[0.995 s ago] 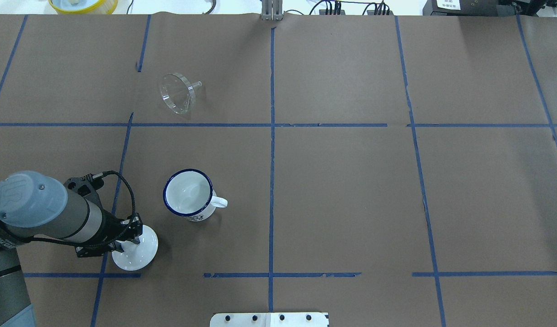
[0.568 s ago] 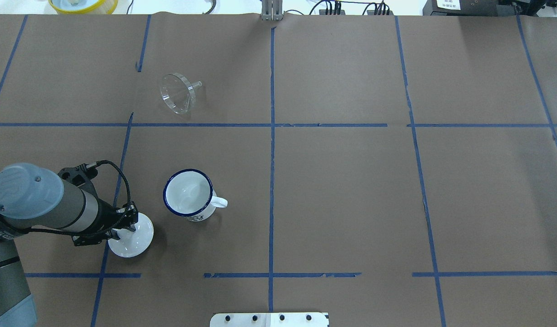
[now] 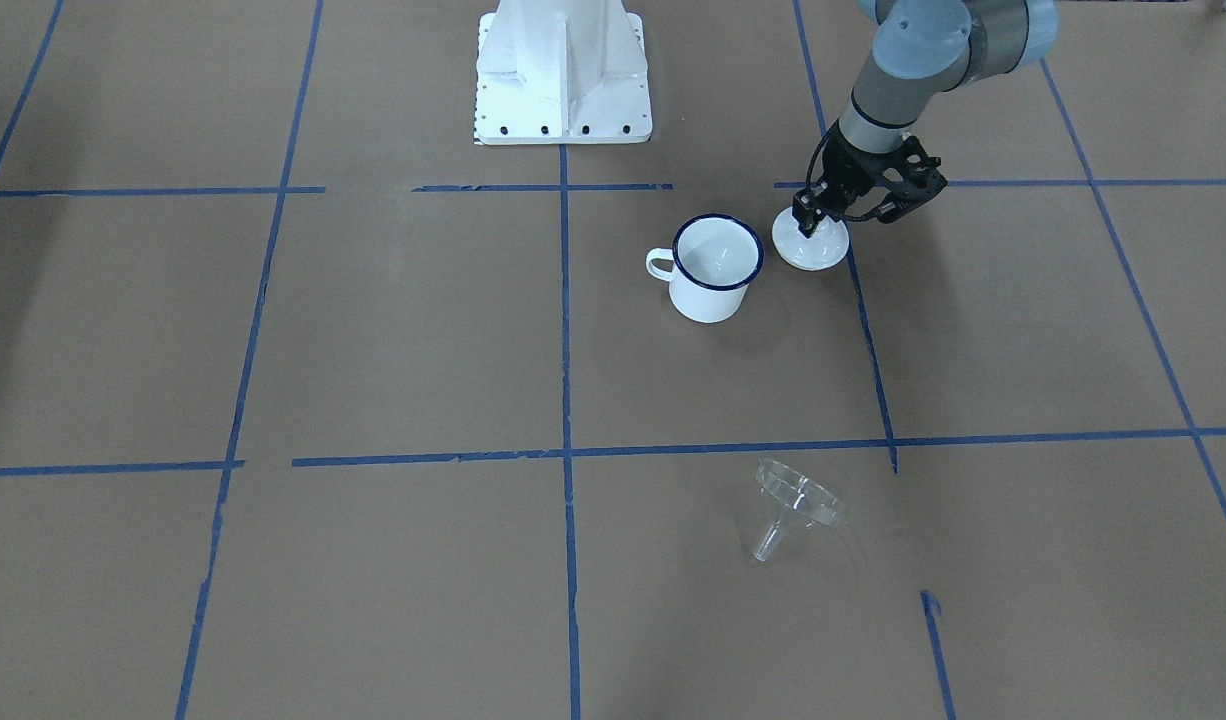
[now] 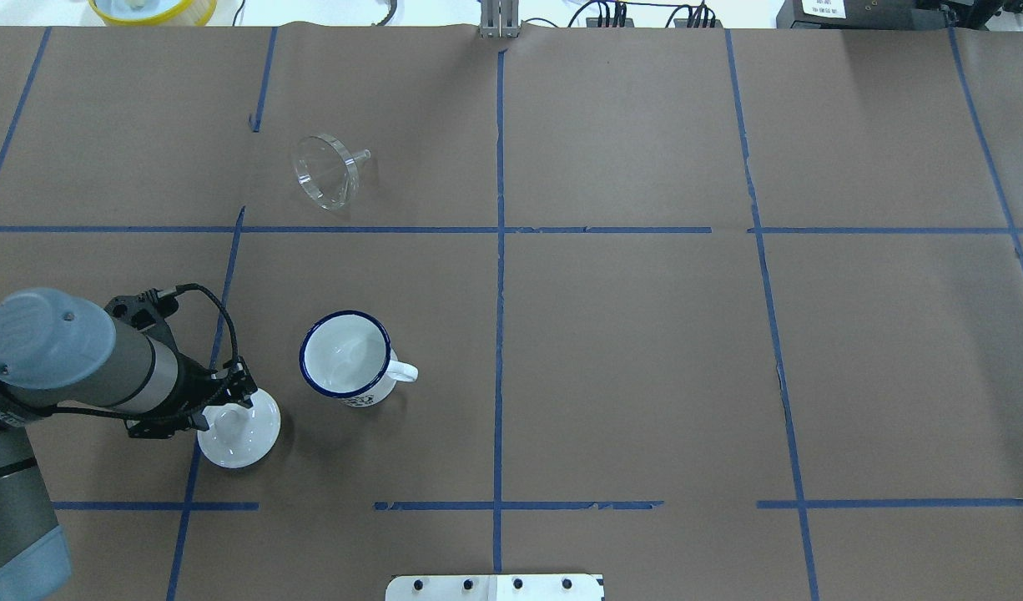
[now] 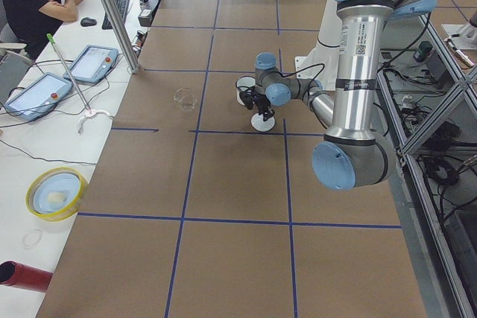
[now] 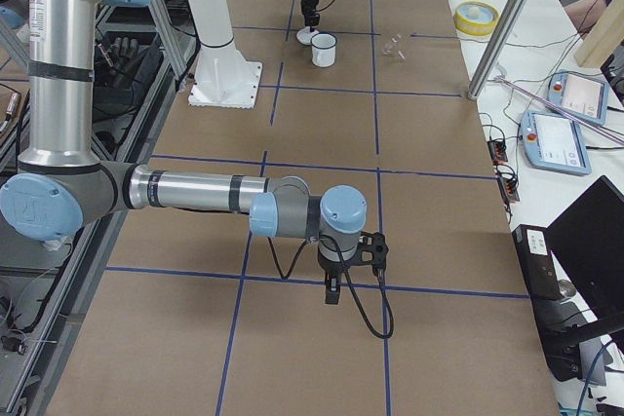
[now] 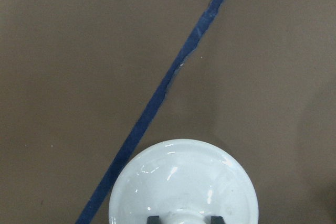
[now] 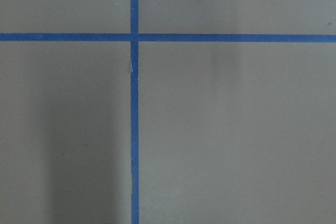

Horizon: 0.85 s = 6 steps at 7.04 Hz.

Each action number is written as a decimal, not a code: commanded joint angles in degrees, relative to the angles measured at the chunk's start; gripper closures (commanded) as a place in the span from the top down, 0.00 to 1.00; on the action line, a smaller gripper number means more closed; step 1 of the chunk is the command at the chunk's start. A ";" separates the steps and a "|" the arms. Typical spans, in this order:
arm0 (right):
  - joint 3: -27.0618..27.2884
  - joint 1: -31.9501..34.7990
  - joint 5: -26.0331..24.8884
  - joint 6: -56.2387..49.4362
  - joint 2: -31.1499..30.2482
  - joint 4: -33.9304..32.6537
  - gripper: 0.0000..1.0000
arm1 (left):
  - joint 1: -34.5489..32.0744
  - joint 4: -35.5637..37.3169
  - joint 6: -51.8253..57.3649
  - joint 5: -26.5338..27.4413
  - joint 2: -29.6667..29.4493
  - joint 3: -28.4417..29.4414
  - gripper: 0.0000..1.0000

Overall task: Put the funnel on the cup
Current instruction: 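Open the left gripper and raise it toward the glass funnel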

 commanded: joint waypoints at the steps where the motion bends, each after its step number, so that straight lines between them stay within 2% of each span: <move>1: 0.01 0.00 0.00 0.00 0.00 0.00 1.00 | -9.82 0.33 8.07 -0.33 0.12 -1.80 1.00; 2: 0.01 0.00 0.00 0.00 0.00 0.00 1.00 | -15.35 1.20 13.42 -0.42 -0.31 -1.80 1.00; 3: -0.07 0.00 0.00 0.00 0.00 0.00 1.00 | -19.41 1.30 14.17 -1.11 -2.93 -0.93 1.00; 4: 0.01 0.00 0.00 0.00 0.00 0.00 1.00 | -24.24 0.86 13.49 -3.82 -6.69 2.65 1.00; 5: -0.07 0.00 0.00 0.00 0.00 0.00 1.00 | -26.37 -0.18 9.21 -4.02 -11.95 8.08 1.00; 6: 0.01 0.00 0.00 0.00 0.00 0.00 1.00 | -26.57 -9.94 0.04 -3.93 -16.97 15.88 1.00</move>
